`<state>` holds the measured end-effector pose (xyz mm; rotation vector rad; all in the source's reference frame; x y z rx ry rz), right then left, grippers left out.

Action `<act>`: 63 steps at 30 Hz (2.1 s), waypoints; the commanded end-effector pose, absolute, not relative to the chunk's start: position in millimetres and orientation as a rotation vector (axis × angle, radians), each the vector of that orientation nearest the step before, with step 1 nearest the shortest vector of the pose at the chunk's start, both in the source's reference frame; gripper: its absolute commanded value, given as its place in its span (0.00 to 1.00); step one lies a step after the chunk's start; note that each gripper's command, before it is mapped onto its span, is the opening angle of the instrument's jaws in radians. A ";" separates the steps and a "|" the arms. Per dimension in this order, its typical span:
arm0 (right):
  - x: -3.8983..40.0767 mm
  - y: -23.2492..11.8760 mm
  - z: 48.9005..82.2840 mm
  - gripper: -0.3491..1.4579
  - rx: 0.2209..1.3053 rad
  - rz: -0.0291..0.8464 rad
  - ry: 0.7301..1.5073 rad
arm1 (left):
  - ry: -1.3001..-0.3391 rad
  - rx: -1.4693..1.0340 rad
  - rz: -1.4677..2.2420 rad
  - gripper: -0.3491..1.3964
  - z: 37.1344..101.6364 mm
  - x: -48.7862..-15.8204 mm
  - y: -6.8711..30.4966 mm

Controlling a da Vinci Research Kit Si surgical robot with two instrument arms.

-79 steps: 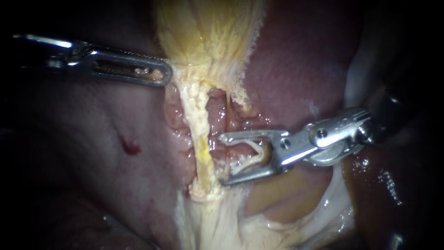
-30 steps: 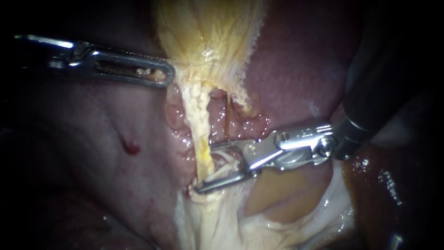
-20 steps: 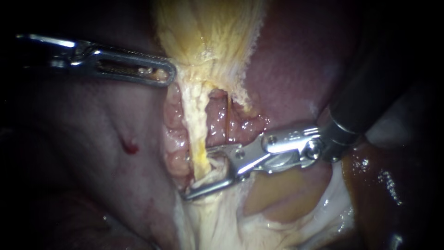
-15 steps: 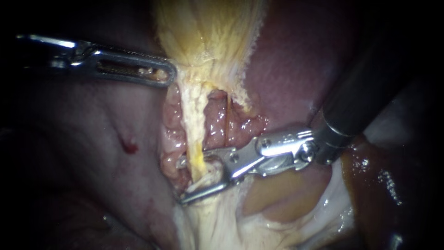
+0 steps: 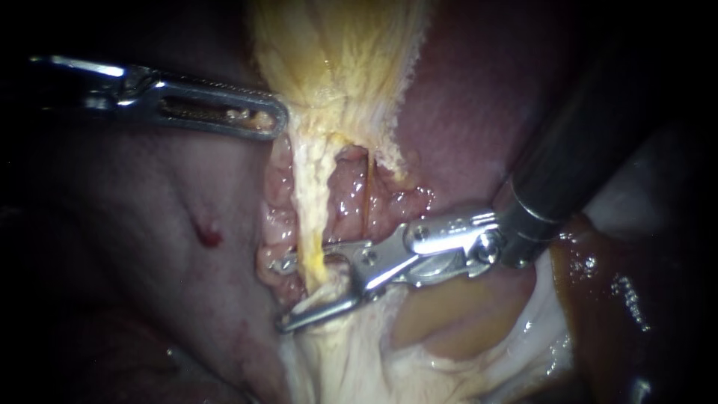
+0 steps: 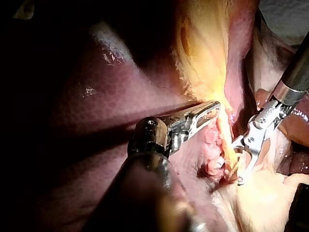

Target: Clipping first clip left tube

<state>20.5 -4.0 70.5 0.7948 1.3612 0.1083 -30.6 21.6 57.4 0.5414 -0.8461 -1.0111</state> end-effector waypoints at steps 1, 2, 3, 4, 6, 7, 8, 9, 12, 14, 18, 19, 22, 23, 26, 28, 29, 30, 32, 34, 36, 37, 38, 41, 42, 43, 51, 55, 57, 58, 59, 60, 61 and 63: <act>20.5 -4.1 70.2 0.46 0.796 0.107 1.364 | -0.847 0.543 -1.010 0.00 57.4 -30.5 21.6; 20.5 -4.3 69.9 0.46 0.800 0.104 1.368 | -0.847 0.543 -1.009 0.00 57.4 -30.5 21.6; 20.5 -4.4 69.7 0.46 0.802 0.102 1.368 | -0.847 0.543 -1.009 0.00 57.5 -30.5 21.7; 20.5 -4.6 69.5 0.46 0.805 0.098 1.368 | -0.847 0.543 -1.009 0.00 57.5 -30.4 21.7; 20.5 -4.8 69.2 0.46 0.812 0.092 1.372 | -0.847 0.543 -1.009 0.00 57.5 -30.4 21.7; 20.5 -4.9 69.0 0.46 0.815 0.089 1.375 | -0.847 0.543 -1.009 0.00 57.5 -30.4 21.7; 20.6 -5.0 68.9 0.46 0.820 0.082 1.376 | -0.847 0.543 -1.009 0.00 57.6 -30.4 21.7; 20.6 -5.0 68.8 0.46 0.825 0.077 1.377 | -0.847 0.543 -1.009 0.00 57.6 -30.4 21.7; 20.6 -5.1 68.6 0.46 0.841 0.056 1.380 | -0.847 0.543 -1.009 0.00 57.6 -30.4 21.8; 20.6 -5.3 68.4 0.46 0.848 0.046 1.381 | -0.847 0.543 -1.009 0.00 57.7 -30.4 21.8; 20.6 -5.6 67.9 0.46 0.851 0.042 1.381 | -0.847 0.543 -1.010 0.00 57.7 -30.4 21.9; 20.5 -5.6 67.8 0.46 0.851 0.041 1.381 | -0.847 0.543 -1.009 0.00 57.8 -30.4 21.9; 20.4 -5.8 67.6 0.46 0.853 0.040 1.382 | -0.847 0.543 -1.009 0.00 57.9 -30.3 21.9; 20.4 -5.8 67.5 0.46 0.854 0.039 1.382 | -0.847 0.543 -1.010 0.00 57.9 -30.3 22.0; 20.3 -5.8 67.4 0.46 0.854 0.039 1.382 | -0.847 0.543 -1.010 0.00 57.9 -30.3 22.0; 20.2 -5.8 67.4 0.45 0.855 0.039 1.382 | -0.847 0.543 -1.010 0.00 57.9 -30.3 22.0; 20.2 -5.8 67.4 0.45 0.855 0.039 1.382 | -0.847 0.543 -1.010 0.00 57.9 -30.3 22.0; 20.1 -5.8 67.4 0.45 0.855 0.039 1.382 | -0.847 0.543 -1.010 0.00 57.9 -30.3 22.0; 20.1 -5.8 67.4 0.45 0.855 0.039 1.382 | -0.847 0.543 -1.010 0.00 57.9 -30.3 22.0; 20.1 -5.8 67.4 0.45 0.855 0.039 1.382 | -0.847 0.543 -1.010 0.00 58.0 -30.4 22.0; 20.1 -5.8 67.4 0.44 0.855 0.039 1.382 | -0.847 0.543 -1.010 0.00 58.0 -30.4 22.0; 20.1 -5.8 67.4 0.43 0.855 0.039 1.382 | -0.847 0.543 -1.010 0.00 57.9 -30.4 22.0; 20.0 -5.8 67.4 0.42 0.859 0.043 1.380 | -0.847 0.543 -1.010 0.00 57.9 -30.4 22.0; 20.0 -5.8 67.4 0.39 0.861 0.042 1.380 | -0.847 0.543 -1.010 0.00 57.9 -30.4 22.0; 20.0 -5.7 67.5 0.39 0.861 0.042 1.380 | -0.847 0.543 -1.010 0.00 57.9 -30.4 22.0; 20.0 -5.7 67.5 0.37 0.861 0.042 1.380 | -0.847 0.543 -1.010 0.00 57.9 -30.4 22.0; 19.9 -5.6 67.6 0.19 0.854 0.064 1.375 | -0.847 0.543 -1.010 0.00 57.9 -30.4 22.0; 19.7 -5.3 67.7 0.10 0.847 0.074 1.377 | -0.847 0.543 -1.010 0.00 57.9 -30.4 22.0; 19.5 -5.3 67.7 0.03 0.846 0.080 1.369 | -0.847 0.543 -1.010 0.00 57.9 -30.4 22.0; 19.4 -5.3 67.7 0.00 0.838 0.085 1.366 | -0.847 0.543 -1.010 0.00 57.9 -30.4 22.0; 19.3 -5.3 67.7 0.00 0.836 0.087 1.367 | -0.847 0.543 -1.010 0.00 57.9 -30.4 22.0; 19.2 -5.2 67.6 0.00 0.844 0.107 1.359 | -0.847 0.543 -1.010 0.00 57.9 -30.4 22.0; 19.1 -5.1 67.5 0.00 0.856 0.122 1.352 | -0.847 0.543 -1.010 0.00 57.9 -30.4 22.0; 19.0 -4.7 67.2 0.00 0.893 0.167 1.331 | -0.847 0.543 -1.010 0.00 57.9 -30.4 22.0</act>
